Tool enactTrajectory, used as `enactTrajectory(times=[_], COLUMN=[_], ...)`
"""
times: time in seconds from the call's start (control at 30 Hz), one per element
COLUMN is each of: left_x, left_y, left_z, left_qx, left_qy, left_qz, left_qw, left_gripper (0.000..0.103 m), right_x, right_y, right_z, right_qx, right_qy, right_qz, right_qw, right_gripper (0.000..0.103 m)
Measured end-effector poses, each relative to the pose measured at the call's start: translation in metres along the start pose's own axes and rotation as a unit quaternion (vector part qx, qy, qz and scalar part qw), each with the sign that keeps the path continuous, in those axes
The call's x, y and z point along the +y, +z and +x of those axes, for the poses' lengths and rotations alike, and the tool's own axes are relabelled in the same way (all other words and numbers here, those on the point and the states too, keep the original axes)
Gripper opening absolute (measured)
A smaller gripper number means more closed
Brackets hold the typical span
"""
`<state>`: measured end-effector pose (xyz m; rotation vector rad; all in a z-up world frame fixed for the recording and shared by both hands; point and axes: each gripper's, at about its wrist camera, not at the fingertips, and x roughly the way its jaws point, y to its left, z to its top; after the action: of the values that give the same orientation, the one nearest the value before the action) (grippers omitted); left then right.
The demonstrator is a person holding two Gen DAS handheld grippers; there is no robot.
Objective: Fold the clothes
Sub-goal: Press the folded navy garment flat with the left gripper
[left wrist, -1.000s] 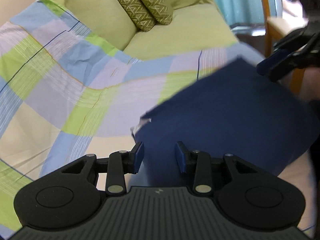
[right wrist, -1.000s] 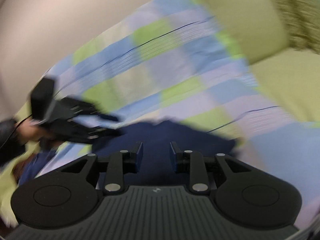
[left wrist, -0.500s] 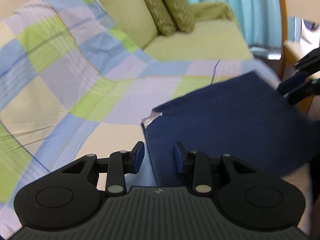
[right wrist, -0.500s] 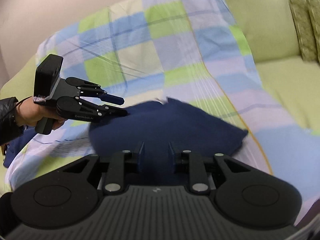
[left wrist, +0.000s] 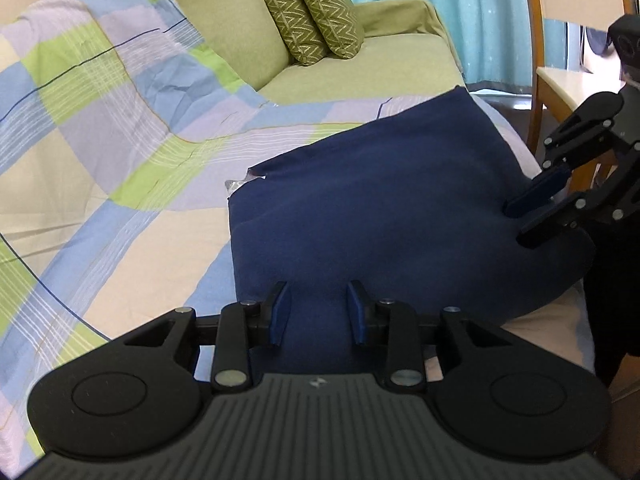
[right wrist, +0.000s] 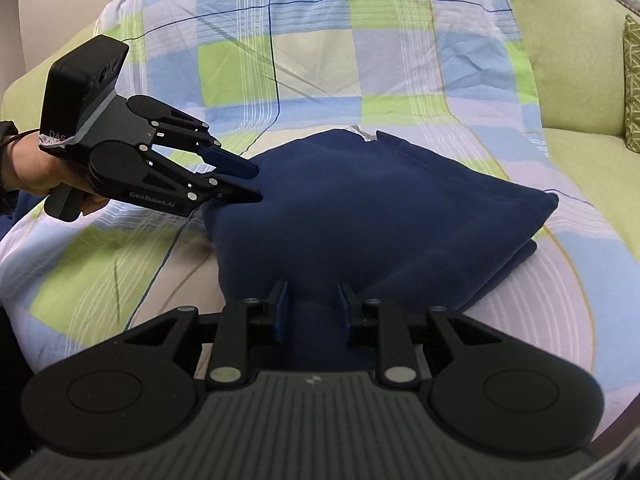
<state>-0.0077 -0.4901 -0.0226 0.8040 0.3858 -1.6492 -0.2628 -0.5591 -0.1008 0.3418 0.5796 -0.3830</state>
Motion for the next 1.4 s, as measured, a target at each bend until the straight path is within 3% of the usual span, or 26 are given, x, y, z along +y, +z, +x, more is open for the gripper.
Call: enactTrajectory(times=[0.1, 0.17, 0.27, 0.33, 0.5, 0.6, 0.77, 0.87, 1.03, 1.17, 1.3, 1.4], left_x=[0.003, -0.007, -0.026, -0.034, -0.028, -0.021, -0.029, -0.025, -0.015, -0.011, -0.008, 0.002], left_y=[0.010, 0.013, 0.005, -0.010, -0.005, 0.006, -0.013, -0.007, 0.000, -0.020, -0.020, -0.022], left_z=[-0.016, -0.018, -0.004, 0.008, 0.001, -0.014, -0.002, -0.003, -0.023, -0.010, -0.005, -0.013], left_qx=[-0.016, -0.018, 0.007, -0.001, -0.001, -0.005, 0.007, 0.005, -0.002, 0.004, 0.003, 0.000], left_qy=[0.010, -0.003, -0.004, 0.010, 0.008, 0.008, 0.020, 0.023, 0.042, 0.037, 0.036, 0.029], left_qz=[-0.019, -0.006, 0.033, 0.045, 0.010, -0.020, -0.018, -0.033, -0.052, -0.077, -0.085, -0.110], left_qw=[0.9996, 0.9998, 0.9994, 0.9989, 0.9999, 0.9998, 0.9996, 0.9992, 0.9978, 0.9963, 0.9957, 0.9935], left_gripper=[0.036, 0.036, 0.035, 0.035, 0.034, 0.031, 0.031, 0.031, 0.030, 0.030, 0.030, 0.029], right_x=[-0.003, -0.005, -0.004, -0.002, -0.007, -0.018, -0.031, -0.032, -0.024, -0.031, -0.032, -0.012], right_y=[0.019, 0.026, 0.020, 0.006, 0.010, 0.027, 0.012, 0.018, 0.031, 0.018, 0.018, 0.026], right_z=[-0.025, -0.032, -0.012, 0.006, 0.006, -0.011, 0.007, 0.011, -0.007, 0.010, 0.012, -0.007], right_qx=[-0.037, -0.057, -0.022, -0.003, -0.002, -0.028, 0.002, 0.004, -0.030, 0.009, 0.002, -0.028], right_qy=[-0.007, -0.020, -0.003, 0.004, 0.016, -0.002, 0.002, 0.007, -0.017, -0.025, -0.023, -0.024], right_qz=[0.010, 0.006, 0.002, -0.005, -0.014, -0.016, -0.011, -0.003, -0.029, -0.016, 0.003, -0.013], right_qw=[0.999, 0.998, 1.000, 1.000, 1.000, 0.999, 1.000, 1.000, 0.999, 1.000, 1.000, 0.999], right_gripper=[0.022, 0.023, 0.023, 0.023, 0.022, 0.024, 0.023, 0.023, 0.023, 0.024, 0.024, 0.026])
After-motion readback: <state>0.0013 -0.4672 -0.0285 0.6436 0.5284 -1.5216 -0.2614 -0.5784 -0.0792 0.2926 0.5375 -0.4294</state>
